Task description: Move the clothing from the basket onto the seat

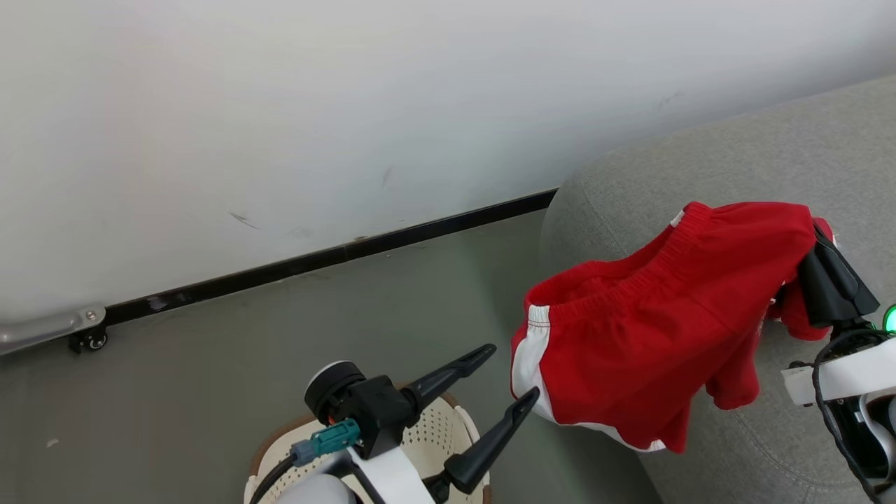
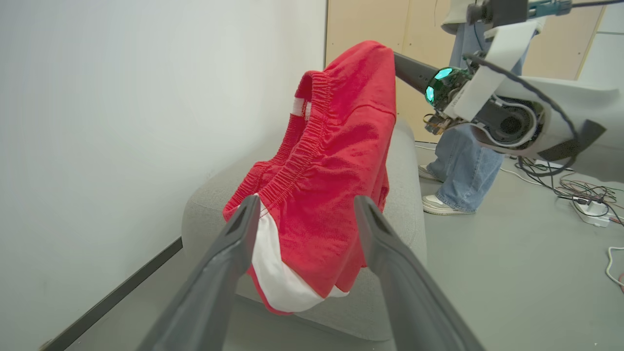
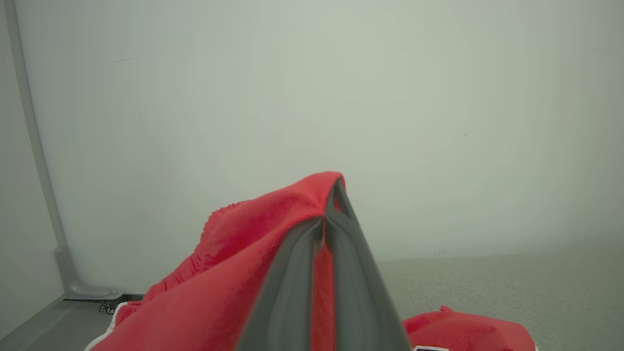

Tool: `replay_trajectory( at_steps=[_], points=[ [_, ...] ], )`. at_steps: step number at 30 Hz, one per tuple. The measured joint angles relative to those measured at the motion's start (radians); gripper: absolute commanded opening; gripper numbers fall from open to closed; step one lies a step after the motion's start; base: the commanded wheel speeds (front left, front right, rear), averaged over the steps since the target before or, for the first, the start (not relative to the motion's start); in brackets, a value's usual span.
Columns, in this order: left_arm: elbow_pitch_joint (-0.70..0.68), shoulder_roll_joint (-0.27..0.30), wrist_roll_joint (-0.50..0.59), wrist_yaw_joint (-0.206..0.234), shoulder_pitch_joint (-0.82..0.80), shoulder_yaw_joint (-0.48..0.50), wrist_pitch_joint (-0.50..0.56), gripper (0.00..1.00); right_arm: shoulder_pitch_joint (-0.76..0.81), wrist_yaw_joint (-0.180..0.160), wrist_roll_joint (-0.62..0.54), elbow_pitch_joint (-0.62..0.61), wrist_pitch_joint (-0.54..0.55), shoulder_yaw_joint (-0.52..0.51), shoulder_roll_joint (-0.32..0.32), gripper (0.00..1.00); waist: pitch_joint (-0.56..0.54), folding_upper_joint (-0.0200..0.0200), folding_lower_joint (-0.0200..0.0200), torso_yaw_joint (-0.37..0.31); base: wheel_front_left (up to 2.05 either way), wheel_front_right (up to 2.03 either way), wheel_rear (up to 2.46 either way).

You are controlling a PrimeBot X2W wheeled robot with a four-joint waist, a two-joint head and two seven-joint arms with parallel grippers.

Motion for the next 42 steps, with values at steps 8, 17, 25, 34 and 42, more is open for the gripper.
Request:
replay_trajectory(
  at_steps=[8,17,25,34,42],
  points=[
    [-0.032,0.002,-0.027,0.0,0.0,-0.037,-0.002,1.0,0.007,0.0,-0.009,-0.001,0.0,-0.011,-0.007,0.0,0.001,0.0,0.0001,-0.025,0.0,0.0,0.0],
    [-0.047,-0.002,-0.045,0.0,-0.001,-0.058,-0.009,1.0,0.013,0.0,-0.011,-0.001,0.0,-0.017,-0.029,0.0,0.003,0.0,0.0001,-0.059,0.0,0.0,0.0],
    [-0.054,-0.025,-0.052,0.0,-0.001,-0.093,-0.009,1.0,-0.002,0.0,-0.019,0.017,0.0,0.002,-0.06,0.0,0.009,0.0,0.0,-0.095,0.0,0.0,0.0],
    [-0.064,-0.039,-0.051,0.0,-0.017,-0.115,-0.009,1.0,-0.117,0.0,-0.016,0.087,0.034,0.021,-0.104,0.0,0.03,0.0,0.0001,-0.133,0.0,0.0,0.0],
    [-0.065,-0.043,-0.032,0.0,-0.053,-0.114,-0.009,1.0,-0.269,0.0,0.001,0.137,0.086,0.027,-0.151,0.0,0.073,0.0,0.0,-0.148,0.0,0.0,0.0]
  ],
)
